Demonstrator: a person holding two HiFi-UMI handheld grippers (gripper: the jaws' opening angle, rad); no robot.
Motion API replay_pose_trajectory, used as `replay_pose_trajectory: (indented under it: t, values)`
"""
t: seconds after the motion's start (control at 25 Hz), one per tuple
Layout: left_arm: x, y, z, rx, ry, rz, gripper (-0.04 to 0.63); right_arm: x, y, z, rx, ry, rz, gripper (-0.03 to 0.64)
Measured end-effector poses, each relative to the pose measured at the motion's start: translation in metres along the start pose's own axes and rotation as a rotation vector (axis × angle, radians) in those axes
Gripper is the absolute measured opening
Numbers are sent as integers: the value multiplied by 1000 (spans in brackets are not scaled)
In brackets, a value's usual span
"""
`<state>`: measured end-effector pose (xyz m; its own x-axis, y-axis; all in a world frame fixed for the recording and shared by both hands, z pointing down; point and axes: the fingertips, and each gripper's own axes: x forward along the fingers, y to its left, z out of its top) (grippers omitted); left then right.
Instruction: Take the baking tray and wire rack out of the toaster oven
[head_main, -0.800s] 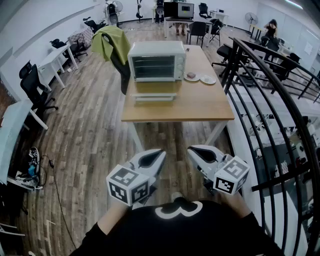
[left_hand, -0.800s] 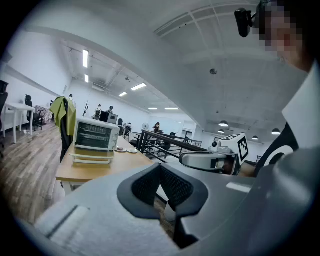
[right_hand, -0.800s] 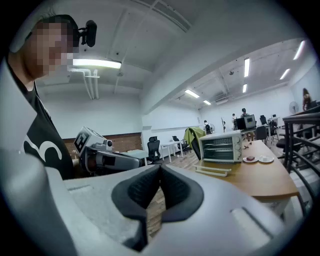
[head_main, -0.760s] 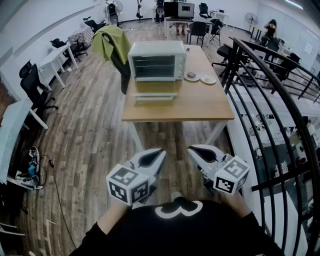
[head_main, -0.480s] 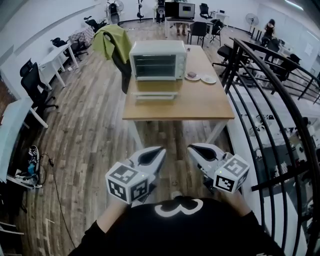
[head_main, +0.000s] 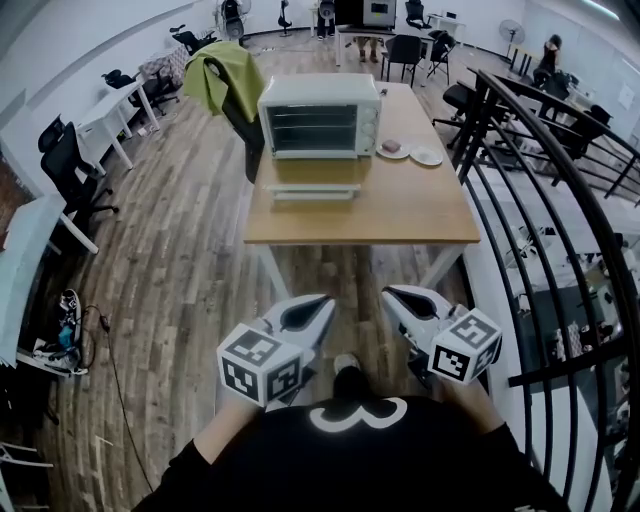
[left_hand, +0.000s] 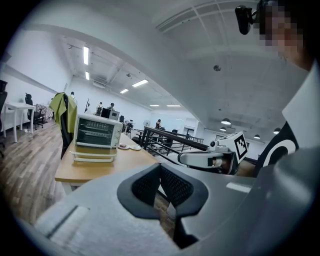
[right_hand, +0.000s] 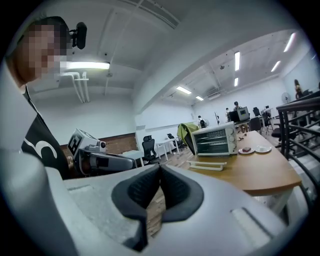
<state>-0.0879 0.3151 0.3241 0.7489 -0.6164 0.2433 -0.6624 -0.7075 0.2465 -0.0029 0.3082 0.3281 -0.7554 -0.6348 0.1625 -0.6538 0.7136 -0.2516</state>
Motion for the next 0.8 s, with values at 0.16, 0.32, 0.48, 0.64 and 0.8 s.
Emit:
replay_pose_trajectory:
  t: [0.16,0.32,0.48,0.64,0.8]
  values:
    - [33,37,4,-36,26,21,11,33,-40,5,41,2,23,3]
    - [77,85,17,-70,32,53,11,74,-91,16,58,11,41,3]
    - [125,127,32,-98,42,72,11,111,-143,28,74,29,67,3]
    - [172,163,48,-103,55,75,11,143,-194,38,54,55,76,3]
    - [212,196,65,-106,56,87,11,167,-240,54,61,52,83,3]
